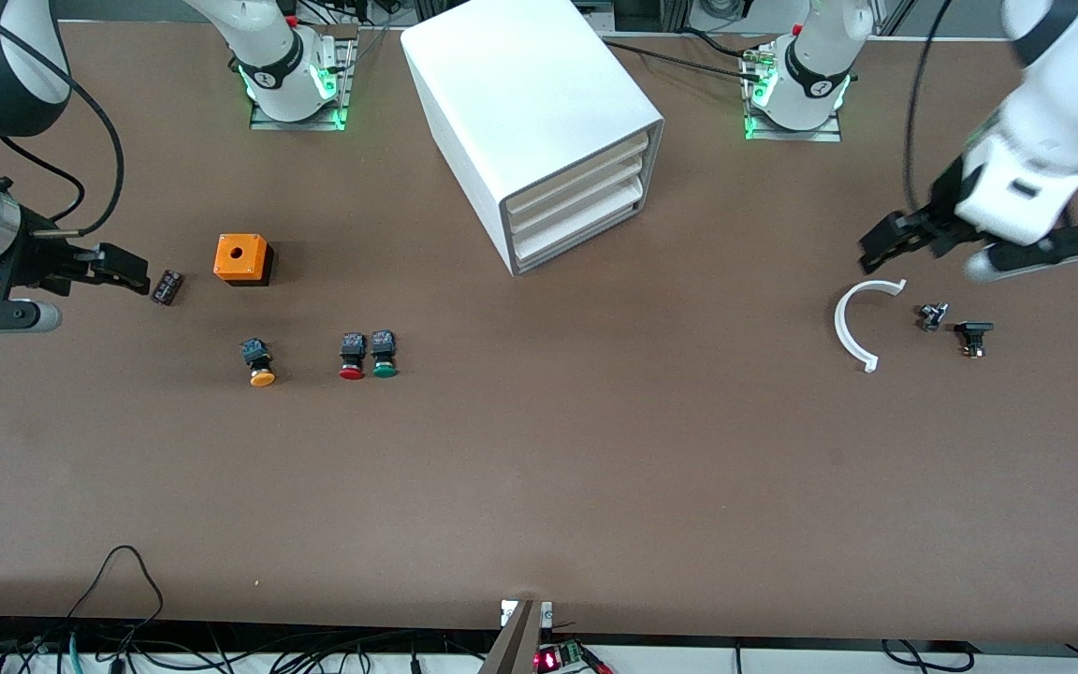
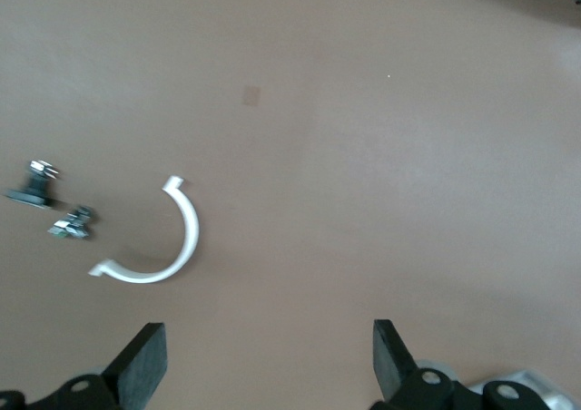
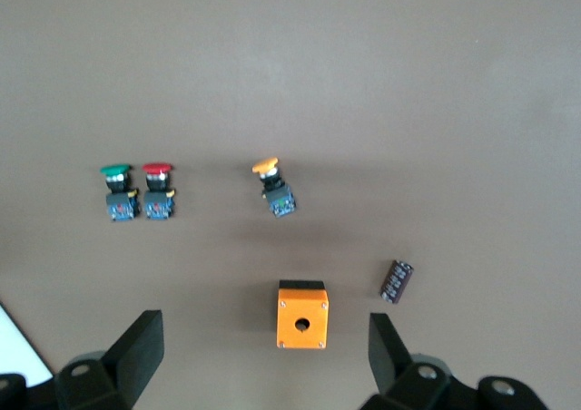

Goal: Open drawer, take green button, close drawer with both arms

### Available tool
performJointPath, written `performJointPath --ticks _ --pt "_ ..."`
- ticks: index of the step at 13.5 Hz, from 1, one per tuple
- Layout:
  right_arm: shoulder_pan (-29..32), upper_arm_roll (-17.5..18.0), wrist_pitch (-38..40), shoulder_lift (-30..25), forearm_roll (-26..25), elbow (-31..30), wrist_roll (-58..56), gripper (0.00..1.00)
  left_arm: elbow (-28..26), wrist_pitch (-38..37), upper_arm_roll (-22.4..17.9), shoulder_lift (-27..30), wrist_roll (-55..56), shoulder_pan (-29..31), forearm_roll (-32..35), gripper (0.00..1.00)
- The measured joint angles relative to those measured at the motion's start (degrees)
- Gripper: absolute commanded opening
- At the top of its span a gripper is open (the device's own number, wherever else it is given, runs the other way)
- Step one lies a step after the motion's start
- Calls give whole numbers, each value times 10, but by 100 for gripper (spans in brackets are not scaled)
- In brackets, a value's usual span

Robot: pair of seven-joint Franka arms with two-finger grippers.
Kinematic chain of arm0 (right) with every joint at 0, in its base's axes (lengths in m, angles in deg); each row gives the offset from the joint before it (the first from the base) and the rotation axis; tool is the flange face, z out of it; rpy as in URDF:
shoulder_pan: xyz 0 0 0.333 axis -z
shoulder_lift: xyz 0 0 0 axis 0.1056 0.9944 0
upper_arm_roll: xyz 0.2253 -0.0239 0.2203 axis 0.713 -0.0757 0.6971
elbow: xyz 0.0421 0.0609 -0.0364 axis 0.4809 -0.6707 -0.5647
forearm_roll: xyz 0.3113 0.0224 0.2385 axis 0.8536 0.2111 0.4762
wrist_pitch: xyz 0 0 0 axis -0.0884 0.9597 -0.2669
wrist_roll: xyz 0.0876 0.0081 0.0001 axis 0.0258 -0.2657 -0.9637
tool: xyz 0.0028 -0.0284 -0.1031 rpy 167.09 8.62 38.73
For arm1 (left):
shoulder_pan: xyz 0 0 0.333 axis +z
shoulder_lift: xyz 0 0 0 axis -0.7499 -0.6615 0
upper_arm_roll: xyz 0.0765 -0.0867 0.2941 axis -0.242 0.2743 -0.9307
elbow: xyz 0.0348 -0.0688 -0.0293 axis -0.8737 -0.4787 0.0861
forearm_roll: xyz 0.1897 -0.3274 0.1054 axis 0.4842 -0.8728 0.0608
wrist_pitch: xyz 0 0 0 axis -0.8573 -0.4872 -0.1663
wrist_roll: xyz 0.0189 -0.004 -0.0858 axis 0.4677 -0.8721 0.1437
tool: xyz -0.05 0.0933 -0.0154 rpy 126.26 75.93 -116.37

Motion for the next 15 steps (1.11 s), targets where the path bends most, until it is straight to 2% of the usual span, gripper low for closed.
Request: performJointPath --ticks 3,6,15 --pt "-1 -1 -31 -72 -5 -99 0 100 20 -25 -53 0 -101 3 0 100" --pt "-1 -9 -65 -129 -7 -180 0 100 20 -45 -61 -5 -127 4 0 100" --pt "-1 -10 -107 -136 -7 -184 0 100 25 -57 -52 -6 -128 -1 0 100"
